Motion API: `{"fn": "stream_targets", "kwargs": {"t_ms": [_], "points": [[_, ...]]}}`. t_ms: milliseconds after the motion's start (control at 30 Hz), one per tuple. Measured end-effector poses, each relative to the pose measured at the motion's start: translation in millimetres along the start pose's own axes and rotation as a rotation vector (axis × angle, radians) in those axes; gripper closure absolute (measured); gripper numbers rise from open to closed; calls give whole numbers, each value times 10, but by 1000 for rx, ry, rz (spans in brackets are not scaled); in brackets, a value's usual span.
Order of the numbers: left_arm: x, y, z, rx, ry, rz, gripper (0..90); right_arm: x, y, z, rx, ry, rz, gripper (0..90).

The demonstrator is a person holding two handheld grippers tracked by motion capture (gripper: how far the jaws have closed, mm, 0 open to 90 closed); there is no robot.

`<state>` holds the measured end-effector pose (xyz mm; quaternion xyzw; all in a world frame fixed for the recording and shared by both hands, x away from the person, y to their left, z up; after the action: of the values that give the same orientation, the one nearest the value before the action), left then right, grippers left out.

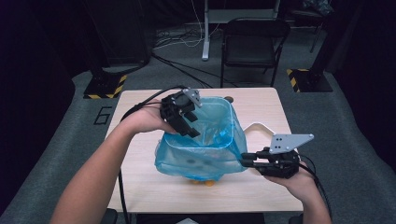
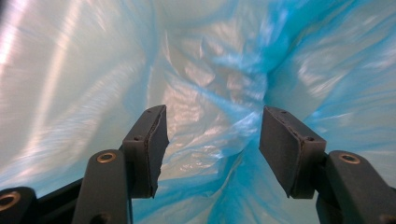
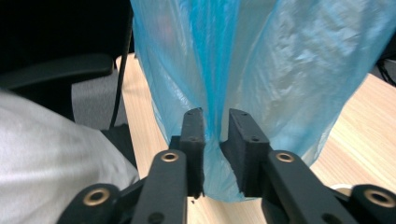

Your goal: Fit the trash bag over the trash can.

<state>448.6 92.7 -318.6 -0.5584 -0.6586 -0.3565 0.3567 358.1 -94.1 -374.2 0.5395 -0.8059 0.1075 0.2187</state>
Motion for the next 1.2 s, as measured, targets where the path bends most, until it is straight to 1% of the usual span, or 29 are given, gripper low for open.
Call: {"fn": "stream_targets", "kwargs": {"t_ms": [67, 133, 233, 333, 400, 467, 533, 600, 633, 667, 733, 767, 833, 900, 967, 1100, 1200], "points": [[81, -15, -2, 8, -32, -14, 406, 41, 3, -13, -11, -15, 5, 717], [151, -38, 19, 14, -52, -17, 395, 90, 18, -19, -13, -26, 10, 702], [237, -81, 65, 11, -87, -24, 395, 158, 26, -28, -22, -43, 22, 675], [300, -130, 123, 12, -129, -28, 394, 172, 12, -24, -30, -51, 36, 660], [333, -178, 158, 26, -166, -19, 380, 147, 3, 6, -41, -39, 42, 652], [350, -215, 183, 16, -184, -15, 369, 91, -16, 55, -54, -18, 44, 652], [360, -249, 225, 12, -210, -21, 371, 37, -30, 95, -61, 3, 49, 651], [364, -246, 268, 27, -218, -34, 370, 5, -31, 124, -58, 22, 55, 644], [385, -240, 293, 32, -221, -46, 368, 15, -24, 124, -59, 21, 61, 634], [404, -239, 301, 37, -232, -51, 365, 48, -19, 111, -55, 9, 63, 612], [472, -249, 315, 49, -269, -57, 365, 111, -7, 90, -51, -20, 65, 578], [508, -255, 323, 55, -287, -65, 365, 146, -13, 85, -57, -30, 72, 566], [579, -264, 349, 70, -321, -84, 363, 206, -67, 86, -76, -46, 103, 543], [627, -264, 384, 76, -333, -93, 364, 239, -112, 96, -94, -53, 128, 529], [678, -257, 434, 84, -345, -110, 363, 266, -172, 109, -103, -58, 168, 516], [793, -220, 564, 108, -399, -139, 366, 265, -263, 166, -109, -47, 210, 505], [856, -184, 690, 136, -437, -165, 366, 237, -362, 243, -121, -21, 251, 491]]}}
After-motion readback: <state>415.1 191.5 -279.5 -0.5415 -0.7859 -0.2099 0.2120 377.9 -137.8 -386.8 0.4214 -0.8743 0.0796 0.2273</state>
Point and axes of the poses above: each handheld gripper's, and its own axes: x roughly backward along the jaws, z roughly out of its underside, y roughly to its left, the point moved 9 cm from there along -x, roughly forward along the jaws, and after that the axes turned 2 degrees about -x, right-handed, at the moved point
